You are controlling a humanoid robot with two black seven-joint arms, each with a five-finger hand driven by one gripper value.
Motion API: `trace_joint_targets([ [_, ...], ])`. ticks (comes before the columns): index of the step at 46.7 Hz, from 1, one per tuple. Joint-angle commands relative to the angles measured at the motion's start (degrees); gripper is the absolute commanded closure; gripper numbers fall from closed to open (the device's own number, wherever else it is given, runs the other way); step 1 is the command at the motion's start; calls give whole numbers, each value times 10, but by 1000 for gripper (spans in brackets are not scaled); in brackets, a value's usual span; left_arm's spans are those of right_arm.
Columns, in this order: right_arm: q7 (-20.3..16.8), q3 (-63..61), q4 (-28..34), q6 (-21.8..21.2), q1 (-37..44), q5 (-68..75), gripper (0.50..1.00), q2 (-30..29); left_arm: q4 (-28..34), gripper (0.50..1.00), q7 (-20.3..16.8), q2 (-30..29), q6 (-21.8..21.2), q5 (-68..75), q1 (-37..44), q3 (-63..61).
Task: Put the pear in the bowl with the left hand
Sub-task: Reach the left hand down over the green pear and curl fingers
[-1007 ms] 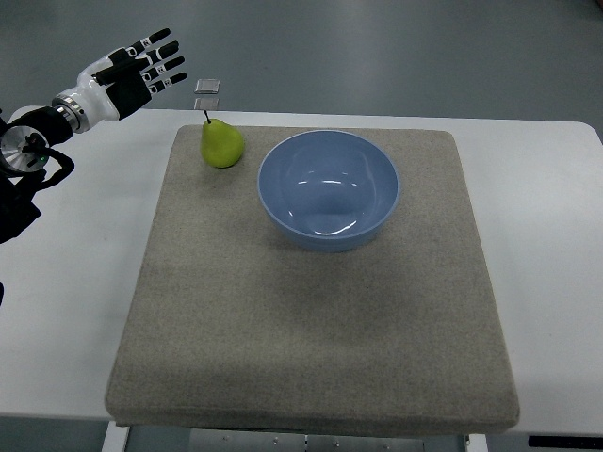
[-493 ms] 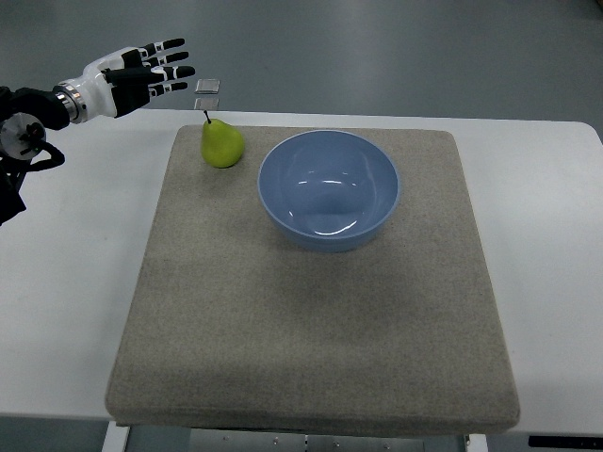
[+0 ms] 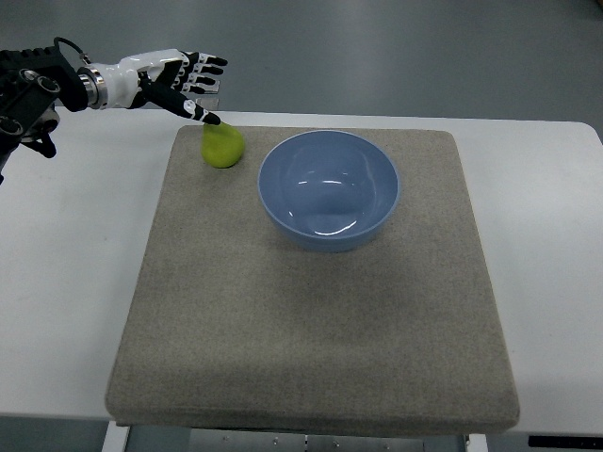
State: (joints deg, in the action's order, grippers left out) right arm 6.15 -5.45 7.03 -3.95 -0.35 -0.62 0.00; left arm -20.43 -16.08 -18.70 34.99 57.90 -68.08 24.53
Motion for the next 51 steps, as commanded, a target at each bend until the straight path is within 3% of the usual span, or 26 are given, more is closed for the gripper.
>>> trace_joint_targets([
  [1, 0, 0, 0, 0, 0, 0, 574, 0, -17, 506, -1, 0, 0, 29, -1, -25],
  [21, 0, 0, 0, 0, 0, 0, 574, 0, -30, 506, -1, 4, -122, 142, 0, -64],
  [32, 0, 0, 0, 0, 0, 0, 574, 0, -30, 506, -2, 26, -233, 213, 30, -88],
  [51, 0, 0, 0, 0, 0, 0, 574, 0, -30, 506, -1, 39, -244, 207, 33, -82],
])
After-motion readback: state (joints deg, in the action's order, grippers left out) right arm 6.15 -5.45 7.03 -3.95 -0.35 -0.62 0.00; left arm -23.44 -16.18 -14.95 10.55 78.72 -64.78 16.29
